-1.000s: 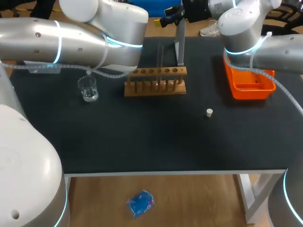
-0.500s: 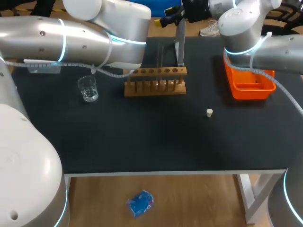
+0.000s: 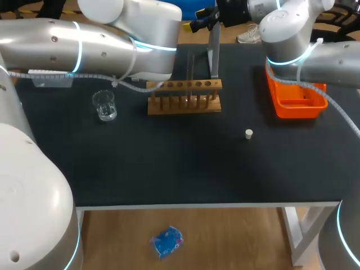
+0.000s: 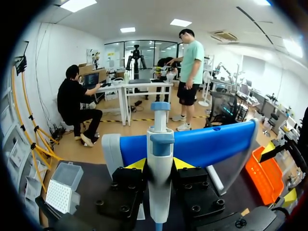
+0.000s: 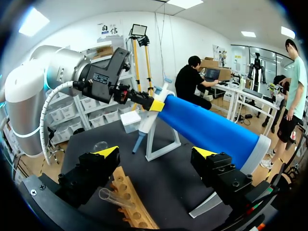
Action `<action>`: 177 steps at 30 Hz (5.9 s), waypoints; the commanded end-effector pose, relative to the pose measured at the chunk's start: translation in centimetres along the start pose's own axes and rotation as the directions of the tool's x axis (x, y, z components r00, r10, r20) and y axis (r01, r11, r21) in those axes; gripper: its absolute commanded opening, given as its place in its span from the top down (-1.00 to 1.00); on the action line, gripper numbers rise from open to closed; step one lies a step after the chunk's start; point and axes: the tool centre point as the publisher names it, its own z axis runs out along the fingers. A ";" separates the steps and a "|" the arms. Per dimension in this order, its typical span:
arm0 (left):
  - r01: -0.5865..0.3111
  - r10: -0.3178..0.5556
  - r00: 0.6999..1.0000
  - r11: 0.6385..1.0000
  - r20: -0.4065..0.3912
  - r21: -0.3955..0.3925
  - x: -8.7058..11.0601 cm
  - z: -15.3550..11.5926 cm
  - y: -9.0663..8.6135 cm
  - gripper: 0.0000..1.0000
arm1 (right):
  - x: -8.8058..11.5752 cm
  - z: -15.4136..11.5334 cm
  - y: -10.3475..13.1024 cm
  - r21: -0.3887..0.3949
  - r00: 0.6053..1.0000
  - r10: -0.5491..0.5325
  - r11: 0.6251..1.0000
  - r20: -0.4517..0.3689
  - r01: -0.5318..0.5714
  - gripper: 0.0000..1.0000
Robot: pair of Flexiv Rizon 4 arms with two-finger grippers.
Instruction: Invert the test tube, pick up the pipette, mount the tip to pipette, aspirate from beaker and dispense into the tube, eject the tip, return the pipette, and cap with the stopper.
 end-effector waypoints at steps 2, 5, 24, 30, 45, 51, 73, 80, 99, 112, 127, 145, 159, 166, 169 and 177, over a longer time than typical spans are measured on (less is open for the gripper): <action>-0.001 0.001 1.000 1.000 0.001 -0.015 0.1 0.3 0.1 1.00 | -0.1 -0.1 0.1 0.005 1.000 0.000 1.000 -0.003 0.000 -1.00; 0.000 0.000 1.000 1.000 0.001 -0.022 0.1 0.4 0.3 1.00 | -0.1 -0.1 0.1 0.005 1.000 0.000 1.000 -0.003 0.000 -1.00; 0.005 -0.005 1.000 0.999 -0.003 -0.046 0.4 1.6 1.2 1.00 | -0.1 -0.1 0.1 0.005 1.000 0.000 1.000 -0.003 0.000 -1.00; 0.006 -0.006 1.000 0.999 -0.001 -0.050 0.4 1.6 1.2 1.00 | -0.1 -0.1 0.1 0.005 1.000 0.000 1.000 -0.003 0.000 -1.00; 0.017 -0.017 1.000 0.999 0.004 -0.051 0.5 0.8 1.5 -1.00 | -0.1 -0.1 0.1 0.005 1.000 0.000 1.000 -0.003 0.000 -1.00; 0.019 -0.019 1.000 0.999 0.003 -0.042 0.8 -0.2 1.3 -1.00 | -0.1 -0.1 0.1 0.005 1.000 0.000 1.000 -0.003 0.000 -1.00; -0.218 0.199 0.883 0.976 -0.425 0.005 3.6 -10.5 4.8 -1.00 | 2.3 -3.7 -0.2 -0.022 0.975 -0.169 0.986 -0.144 0.167 -1.00; -0.335 0.283 0.736 0.942 -0.615 0.033 5.5 -13.4 5.8 -1.00 | 4.1 -7.0 -2.0 -0.030 0.959 -0.224 0.975 -0.175 0.222 -1.00; -0.457 0.344 0.596 0.888 -0.725 0.047 7.7 -15.5 7.3 -1.00 | 5.7 -9.4 -3.7 -0.028 0.943 -0.272 0.962 -0.193 0.272 -1.00; -0.536 0.413 0.480 0.836 -0.774 0.114 7.8 -15.0 8.4 -1.00 | 6.4 -11.7 -6.7 -0.078 0.941 -0.274 0.962 -0.199 0.263 -1.00; -0.571 0.477 0.434 0.802 -0.764 0.176 9.5 -13.4 9.1 -1.00 | 7.9 -14.7 -10.6 -0.127 0.946 -0.276 0.958 -0.168 0.257 -1.00; -0.586 0.504 0.457 0.790 -0.732 0.178 10.5 -12.1 10.2 -1.00 | 10.4 -17.5 -15.6 -0.112 0.962 -0.221 0.972 -0.159 0.205 -1.00; -0.599 0.505 0.422 0.778 -0.753 0.187 11.6 -10.8 10.9 -1.00 | 10.6 -17.6 -15.7 -0.111 0.960 -0.229 0.971 -0.162 0.213 -1.00; -0.601 0.504 0.417 0.777 -0.756 0.186 12.0 -10.7 11.1 -1.00 | 10.6 -17.6 -15.7 -0.111 0.960 -0.229 0.971 -0.162 0.213 -1.00; -0.601 0.504 0.417 0.777 -0.756 0.186 12.0 -10.7 11.1 -1.00 | 10.6 -17.6 -15.7 -0.111 0.960 -0.229 0.971 -0.162 0.213 -1.00; -0.601 0.504 0.417 0.777 -0.756 0.186 12.0 -10.7 11.1 -1.00 | 11.7 -17.5 -19.0 -0.055 0.976 -0.159 0.987 -0.152 0.152 -1.00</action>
